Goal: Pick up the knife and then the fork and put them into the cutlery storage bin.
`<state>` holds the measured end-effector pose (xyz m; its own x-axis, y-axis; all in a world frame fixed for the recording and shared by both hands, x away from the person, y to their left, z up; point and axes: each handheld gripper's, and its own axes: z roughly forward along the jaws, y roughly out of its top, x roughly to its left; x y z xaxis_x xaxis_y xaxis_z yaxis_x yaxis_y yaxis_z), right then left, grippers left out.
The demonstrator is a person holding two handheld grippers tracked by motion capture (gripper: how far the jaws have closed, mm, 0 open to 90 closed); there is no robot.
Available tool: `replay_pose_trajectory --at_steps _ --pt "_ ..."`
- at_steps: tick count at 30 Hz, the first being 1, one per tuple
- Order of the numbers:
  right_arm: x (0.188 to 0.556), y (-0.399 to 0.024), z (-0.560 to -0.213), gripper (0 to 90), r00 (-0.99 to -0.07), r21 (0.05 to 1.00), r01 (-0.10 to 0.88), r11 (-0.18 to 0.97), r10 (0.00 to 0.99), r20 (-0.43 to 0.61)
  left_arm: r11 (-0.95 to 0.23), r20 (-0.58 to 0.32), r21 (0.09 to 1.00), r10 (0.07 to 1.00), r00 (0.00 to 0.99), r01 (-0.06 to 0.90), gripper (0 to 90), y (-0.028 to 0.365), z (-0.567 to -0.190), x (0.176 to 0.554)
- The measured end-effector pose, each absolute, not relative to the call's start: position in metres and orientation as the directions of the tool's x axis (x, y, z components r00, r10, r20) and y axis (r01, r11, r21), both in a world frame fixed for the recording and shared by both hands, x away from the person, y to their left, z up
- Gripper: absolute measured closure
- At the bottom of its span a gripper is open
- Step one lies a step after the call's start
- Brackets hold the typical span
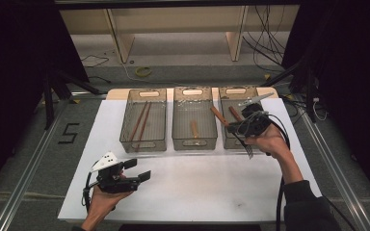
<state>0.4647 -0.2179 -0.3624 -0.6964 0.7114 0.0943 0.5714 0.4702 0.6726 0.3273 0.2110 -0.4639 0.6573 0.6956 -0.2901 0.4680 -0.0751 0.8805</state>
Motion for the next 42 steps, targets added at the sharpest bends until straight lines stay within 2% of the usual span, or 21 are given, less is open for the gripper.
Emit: replay_pose_trajectory --at_steps 14,27,42 --pt "0.512 -0.246 -0.345 77.9 -0.559 0.686 0.642 0.343 0.821 0.113 -0.073 -0.291 0.880 0.696 0.656 0.469 19.5 0.211 -0.464 0.328" --pt "0.545 -0.260 -0.355 77.8 -0.439 0.677 0.692 0.249 0.890 0.122 -0.071 -0.292 0.881 0.695 0.657 0.467 19.5 0.212 -0.464 0.328" --pt "0.552 -0.258 -0.376 77.7 -0.396 0.648 0.718 0.255 0.915 0.079 -0.072 -0.290 0.883 0.693 0.660 0.464 19.5 0.212 -0.464 0.327"
